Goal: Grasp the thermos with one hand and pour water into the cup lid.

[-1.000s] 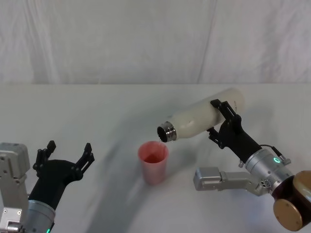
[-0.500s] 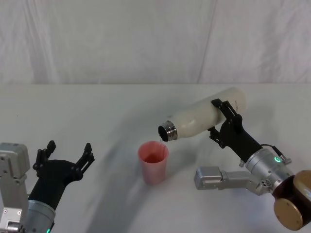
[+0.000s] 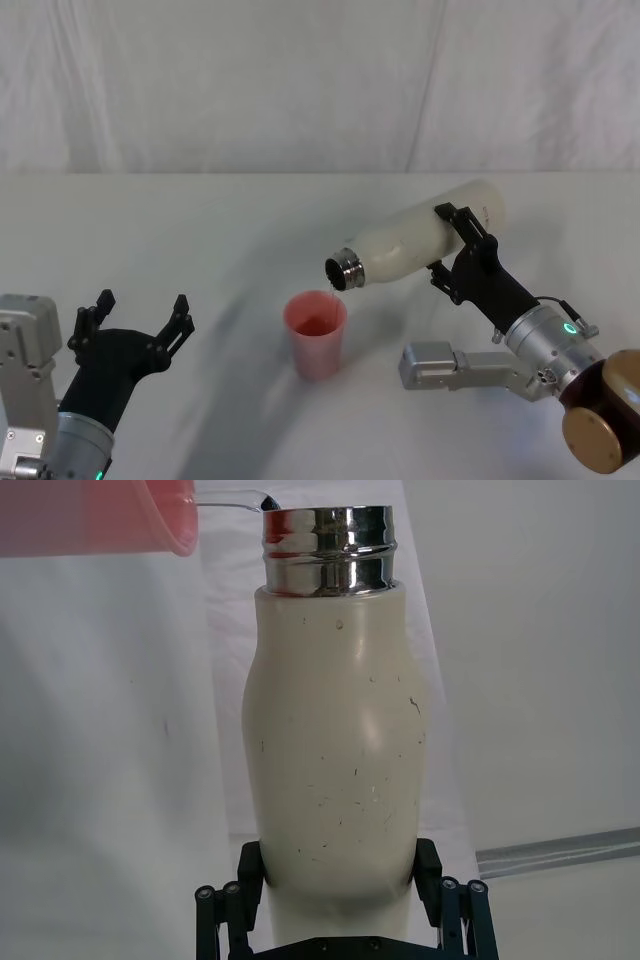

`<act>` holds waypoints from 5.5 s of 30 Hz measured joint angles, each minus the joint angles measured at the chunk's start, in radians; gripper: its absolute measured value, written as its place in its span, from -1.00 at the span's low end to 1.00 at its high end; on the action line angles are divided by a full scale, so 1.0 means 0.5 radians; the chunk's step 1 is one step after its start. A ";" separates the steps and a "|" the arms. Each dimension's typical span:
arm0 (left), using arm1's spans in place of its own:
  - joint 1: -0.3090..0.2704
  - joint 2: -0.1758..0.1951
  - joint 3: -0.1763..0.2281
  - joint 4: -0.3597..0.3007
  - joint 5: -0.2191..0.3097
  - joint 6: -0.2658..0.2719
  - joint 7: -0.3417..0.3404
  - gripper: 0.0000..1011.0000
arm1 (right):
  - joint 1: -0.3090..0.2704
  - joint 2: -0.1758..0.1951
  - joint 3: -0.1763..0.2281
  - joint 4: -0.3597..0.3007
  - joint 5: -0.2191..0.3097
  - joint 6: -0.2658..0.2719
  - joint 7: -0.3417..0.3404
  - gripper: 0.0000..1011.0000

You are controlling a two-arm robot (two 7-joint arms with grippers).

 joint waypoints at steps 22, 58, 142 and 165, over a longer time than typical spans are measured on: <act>0.000 0.000 0.000 0.000 0.000 0.000 0.000 0.98 | -0.002 0.015 -0.002 -0.009 -0.008 0.000 -0.011 0.87; 0.000 0.000 0.000 0.000 0.000 0.000 0.000 0.98 | -0.010 0.024 -0.017 -0.042 -0.040 0.022 -0.017 0.87; 0.000 0.000 0.000 0.000 0.000 0.000 0.000 0.98 | -0.432 0.074 0.362 -0.445 0.638 -0.158 0.410 0.87; 0.000 0.000 0.000 0.000 0.000 0.000 0.000 0.98 | -0.589 -0.065 0.685 -0.570 1.086 0.005 0.668 0.87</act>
